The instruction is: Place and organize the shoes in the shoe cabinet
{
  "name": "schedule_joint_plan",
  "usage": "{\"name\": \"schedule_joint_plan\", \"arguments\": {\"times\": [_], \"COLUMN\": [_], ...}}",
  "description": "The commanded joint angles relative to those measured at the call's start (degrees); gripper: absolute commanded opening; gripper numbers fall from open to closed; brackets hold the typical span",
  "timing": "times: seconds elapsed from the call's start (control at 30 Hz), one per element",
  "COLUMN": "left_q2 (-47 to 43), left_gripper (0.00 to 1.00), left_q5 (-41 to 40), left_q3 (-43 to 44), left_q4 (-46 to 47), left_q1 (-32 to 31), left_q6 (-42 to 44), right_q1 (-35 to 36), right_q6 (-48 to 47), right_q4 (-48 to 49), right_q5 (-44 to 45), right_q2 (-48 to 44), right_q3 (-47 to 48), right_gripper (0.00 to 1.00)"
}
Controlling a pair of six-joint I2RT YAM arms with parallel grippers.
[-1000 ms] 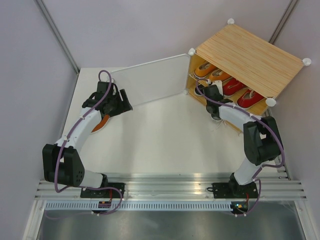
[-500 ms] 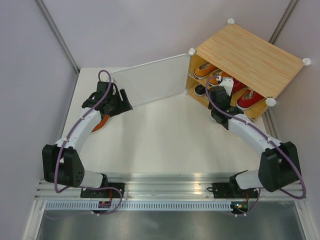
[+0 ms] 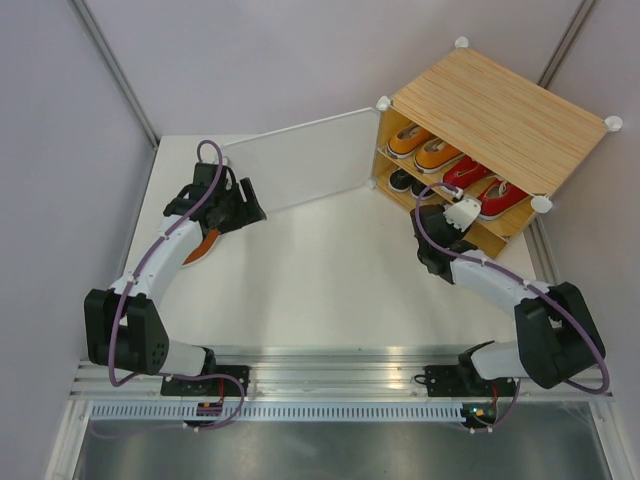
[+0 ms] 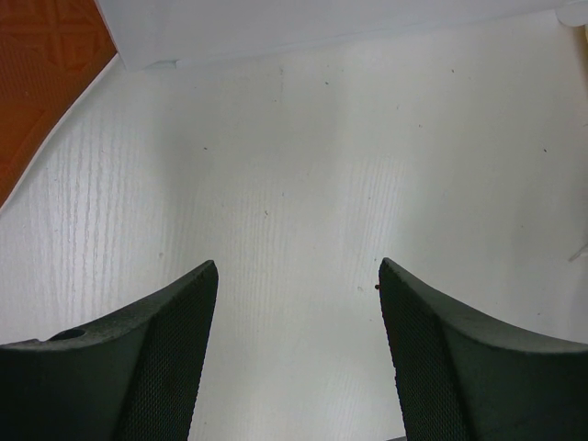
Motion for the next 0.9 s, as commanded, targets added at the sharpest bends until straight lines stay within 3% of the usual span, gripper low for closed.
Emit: {"name": "schedule_joint_plan", "arguments": {"times": [0.0, 0.3, 0.4, 0.43, 0.53, 0.87], "left_q2": [-1.8, -2.0, -2.1, -2.1, -2.3, -2.1], "left_gripper": [0.75, 0.75, 0.75, 0.75, 0.75, 0.75], "left_q5": [1.4, 1.0, 1.0, 1.0, 1.0, 0.9], "left_q3": [-0.2, -0.3, -0.3, -0.3, -0.3, -0.3], "left_q4": [0.0, 0.1, 0.2, 0.2, 0.2, 0.1], "left_q1": [0.3, 0.3, 0.3, 0.3, 0.3, 0.3], "left_q6": [0.4, 0.5, 0.5, 0.5, 0.5, 0.5], "right_q1": [0.2, 0.2, -0.2, -0.7, -2.1, -7.2], "right_q6": [3.9, 4.1, 4.0, 3.9, 3.1, -7.0], "right_q4": [5.3, 8.0, 8.1, 8.3, 9.7, 19.4], "right_q5": [2.8, 5.1, 6.2, 6.4, 7.3, 5.8], "right_q2": [2.9, 9.3, 11.0, 12.2, 13.7, 15.4], "right_q3": [1.8, 3.7, 4.9, 5.6, 6.3, 6.5], "right_gripper": [0.55, 0.49, 0.32, 0.21, 0.01, 0.01]}}
